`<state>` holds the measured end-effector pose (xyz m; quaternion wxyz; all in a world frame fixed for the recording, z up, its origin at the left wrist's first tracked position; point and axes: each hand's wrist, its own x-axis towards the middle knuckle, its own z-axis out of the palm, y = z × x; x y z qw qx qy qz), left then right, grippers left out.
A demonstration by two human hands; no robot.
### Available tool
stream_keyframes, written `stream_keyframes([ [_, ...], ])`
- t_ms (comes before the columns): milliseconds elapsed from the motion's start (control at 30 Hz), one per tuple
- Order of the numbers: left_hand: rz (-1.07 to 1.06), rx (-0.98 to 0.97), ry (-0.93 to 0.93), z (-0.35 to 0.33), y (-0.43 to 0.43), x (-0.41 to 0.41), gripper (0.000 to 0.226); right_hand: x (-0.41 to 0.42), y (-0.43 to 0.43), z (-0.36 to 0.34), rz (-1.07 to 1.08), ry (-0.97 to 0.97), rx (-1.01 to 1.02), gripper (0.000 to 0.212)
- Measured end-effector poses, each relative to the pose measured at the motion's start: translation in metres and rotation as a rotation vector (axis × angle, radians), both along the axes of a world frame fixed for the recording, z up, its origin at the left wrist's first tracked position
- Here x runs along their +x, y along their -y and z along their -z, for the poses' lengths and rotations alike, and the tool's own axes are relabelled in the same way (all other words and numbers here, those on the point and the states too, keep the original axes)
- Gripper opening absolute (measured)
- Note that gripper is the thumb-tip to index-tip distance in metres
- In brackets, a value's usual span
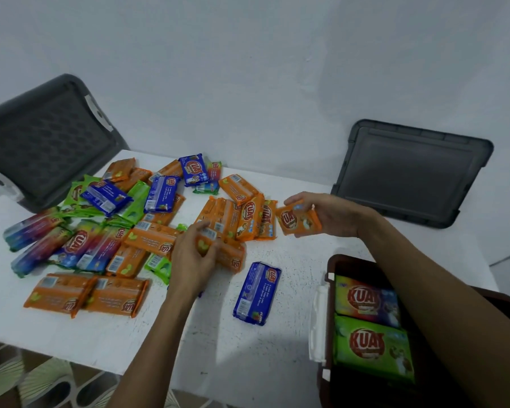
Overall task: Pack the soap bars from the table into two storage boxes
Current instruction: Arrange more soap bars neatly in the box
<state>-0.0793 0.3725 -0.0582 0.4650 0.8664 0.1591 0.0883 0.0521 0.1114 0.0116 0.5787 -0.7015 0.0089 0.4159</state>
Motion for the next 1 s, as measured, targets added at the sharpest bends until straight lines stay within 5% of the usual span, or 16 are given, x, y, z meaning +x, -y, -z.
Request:
stream_keyframes([
  [200, -0.031, -0.532, -0.026, -0.016, 0.007, -0.004, 0.031, -0.022, 0.021, -0.022, 0.263, -0.003, 0.333, 0.030],
  [533, -0.030, -0.915, -0.013, -0.043, 0.044, -0.006, 0.028, -0.074, 0.055, -0.031, 0.379, 0.495, 0.219, 0.026],
  [733, 0.044, -1.221, -0.068, -0.058, 0.082, -0.010, 0.025, -0.115, 0.084, -0.032, 0.502, 0.587, 0.237, 0.022],
  [833, 0.140, -1.181, -0.074, -0.066, 0.096, -0.012, 0.017, -0.127, 0.093, -0.034, 0.503, 0.571, 0.219, 0.019],
  [1000, 0.259, -1.181, -0.139, -0.071, 0.125, -0.016, 0.093, -0.149, 0.119, -0.033, 0.518, 0.573, 0.195, 0.021],
])
